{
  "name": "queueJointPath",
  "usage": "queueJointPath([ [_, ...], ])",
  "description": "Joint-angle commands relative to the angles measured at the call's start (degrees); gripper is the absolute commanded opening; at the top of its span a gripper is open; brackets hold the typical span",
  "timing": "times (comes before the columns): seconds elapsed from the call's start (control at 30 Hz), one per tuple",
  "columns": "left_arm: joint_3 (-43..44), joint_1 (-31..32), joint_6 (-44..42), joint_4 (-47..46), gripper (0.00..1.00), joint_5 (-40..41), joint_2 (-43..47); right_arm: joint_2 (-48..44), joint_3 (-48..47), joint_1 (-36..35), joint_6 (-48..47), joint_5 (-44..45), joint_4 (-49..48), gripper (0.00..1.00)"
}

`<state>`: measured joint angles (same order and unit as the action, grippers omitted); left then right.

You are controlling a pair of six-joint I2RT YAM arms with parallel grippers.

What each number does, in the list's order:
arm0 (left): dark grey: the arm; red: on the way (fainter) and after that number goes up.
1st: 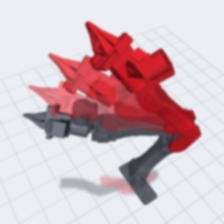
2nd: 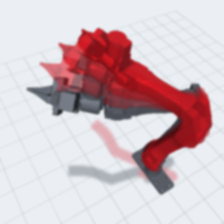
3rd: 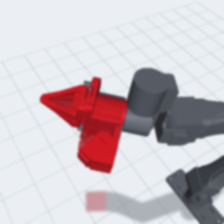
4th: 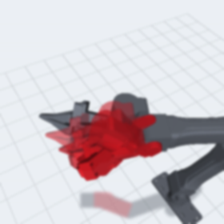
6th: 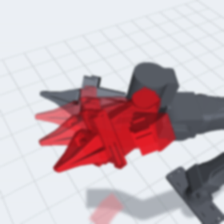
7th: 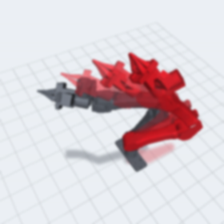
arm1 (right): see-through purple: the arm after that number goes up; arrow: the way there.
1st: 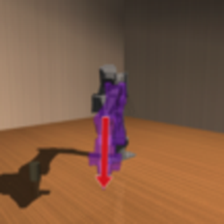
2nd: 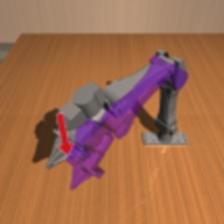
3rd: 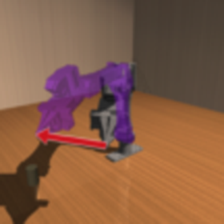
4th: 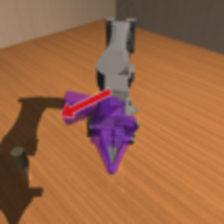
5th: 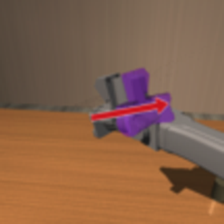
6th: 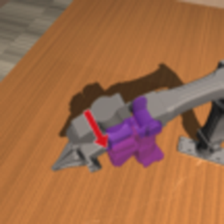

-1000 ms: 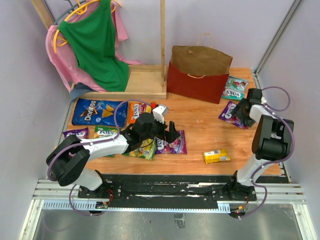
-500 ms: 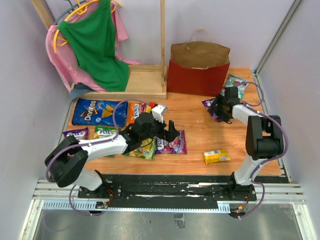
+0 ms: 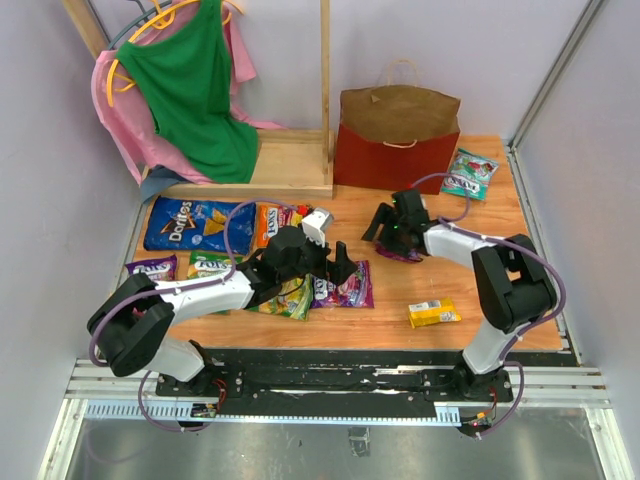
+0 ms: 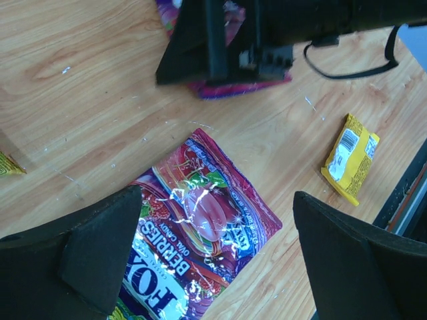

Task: Take the snacks out of the paper bag
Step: Move the snack to the center of the board, then reset both arms

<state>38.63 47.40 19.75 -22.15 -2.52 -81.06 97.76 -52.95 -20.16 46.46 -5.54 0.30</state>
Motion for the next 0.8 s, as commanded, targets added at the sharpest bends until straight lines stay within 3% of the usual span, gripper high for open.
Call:
queueJointPath([
  [0.0, -0.7, 0.3, -0.7, -0.2, 1.0, 1.1, 2.1, 3.6, -1.8, -6.4, 1.6, -3.2, 11.1, 0.75],
  [0.1, -1.2, 0.3, -0.7, 0.1, 1.0, 1.4, 3.0, 0.7, -4.1, -6.6, -0.5, -4.2, 13.3, 0.76],
  [0.27, -1.7, 0.3, -0.9, 0.2, 1.0, 1.9, 4.4, -9.0, -5.8, -6.0, -8.3, 2.7, 19.2, 0.78],
  [0.47, -1.9, 0.4, -0.9, 0.0, 1.0, 1.7, 5.0, -16.8, -3.5, -0.2, -16.6, 4.5, 21.2, 0.73],
  [0.6, -1.8, 0.3, -0.8, 0.0, 1.0, 1.4, 4.9, -16.0, -1.6, 3.7, -18.2, 5.8, 20.6, 0.69],
  [0.77, -1.9, 0.3, -0.7, 0.2, 1.0, 1.9, 5.0, -10.5, -3.1, 3.8, -19.4, 7.4, 18.6, 0.64],
])
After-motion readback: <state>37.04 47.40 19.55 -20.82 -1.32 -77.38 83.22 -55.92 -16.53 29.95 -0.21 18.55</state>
